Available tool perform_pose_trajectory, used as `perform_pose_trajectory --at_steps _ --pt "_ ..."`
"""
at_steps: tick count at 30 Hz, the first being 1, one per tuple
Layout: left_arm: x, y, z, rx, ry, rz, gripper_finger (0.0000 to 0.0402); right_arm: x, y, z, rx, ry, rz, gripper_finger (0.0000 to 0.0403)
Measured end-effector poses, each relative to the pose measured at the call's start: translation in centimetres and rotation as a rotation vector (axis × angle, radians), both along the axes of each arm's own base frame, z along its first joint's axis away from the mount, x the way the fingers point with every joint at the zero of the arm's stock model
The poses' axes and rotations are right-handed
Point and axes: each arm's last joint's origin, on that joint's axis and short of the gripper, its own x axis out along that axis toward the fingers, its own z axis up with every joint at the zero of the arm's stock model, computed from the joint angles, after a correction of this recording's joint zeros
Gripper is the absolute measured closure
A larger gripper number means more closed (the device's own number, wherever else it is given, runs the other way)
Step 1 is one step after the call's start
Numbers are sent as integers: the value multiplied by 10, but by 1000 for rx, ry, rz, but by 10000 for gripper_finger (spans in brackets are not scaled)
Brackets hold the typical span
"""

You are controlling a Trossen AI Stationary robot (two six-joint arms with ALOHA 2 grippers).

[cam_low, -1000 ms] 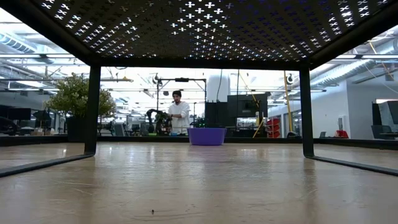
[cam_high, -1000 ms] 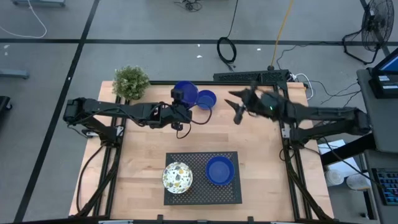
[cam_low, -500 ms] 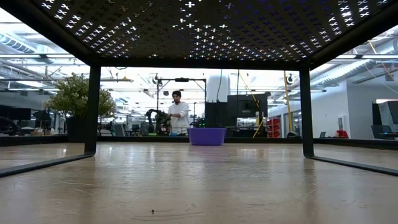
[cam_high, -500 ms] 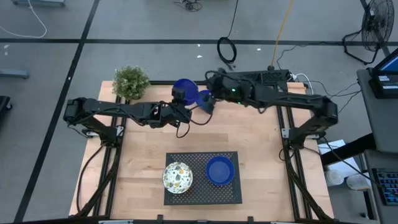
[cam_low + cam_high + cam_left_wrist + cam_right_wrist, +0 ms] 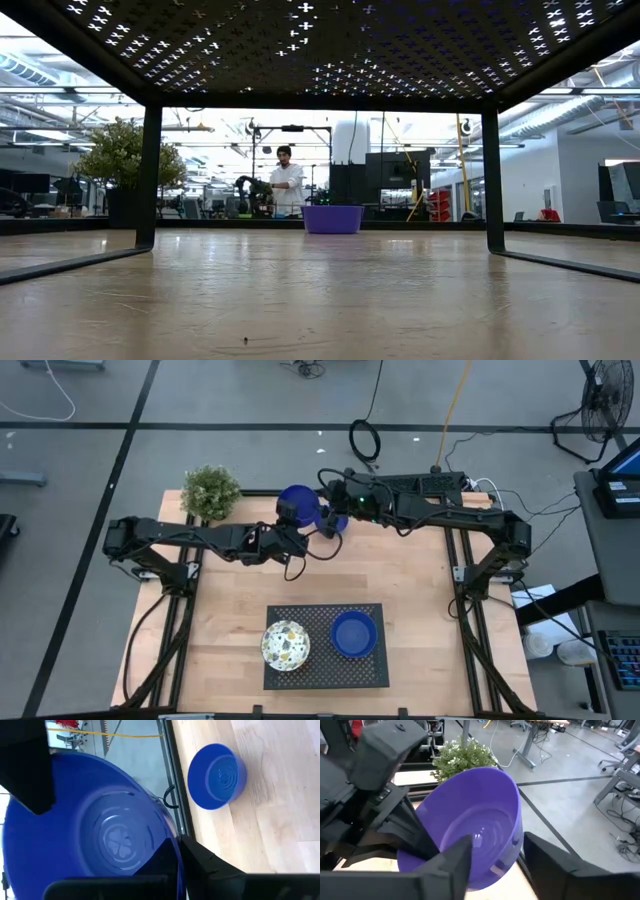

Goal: Pick & Place Mini bowls
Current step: Stack the left blue bowl on the blue bowl on the shelf

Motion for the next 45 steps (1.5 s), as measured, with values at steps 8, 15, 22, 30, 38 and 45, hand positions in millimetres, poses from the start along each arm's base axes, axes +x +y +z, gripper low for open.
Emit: perform_pose_trajectory --at_steps 8,15,22,30,38,45 --pt "2 -11 0 -40 -37 -46 386 -5 -10 -4 -35 75 -5 391" --pt "7 -19 4 -61 -101 -89 340 -7 -10 -10 -11 130 33 401" --pt "12 -33 11 -178 -281 -103 313 -9 -11 -12 -70 181 -11 403" --pt "13 -58 14 -318 -419 -100 296 -10 -16 -12 -119 206 -56 402" --pt "-7 -56 28 -486 -456 -107 290 -22 -16 -2 -47 177 39 402" --pt "-47 -26 48 -710 -541 -215 290 -53 4 29 82 96 234 402"
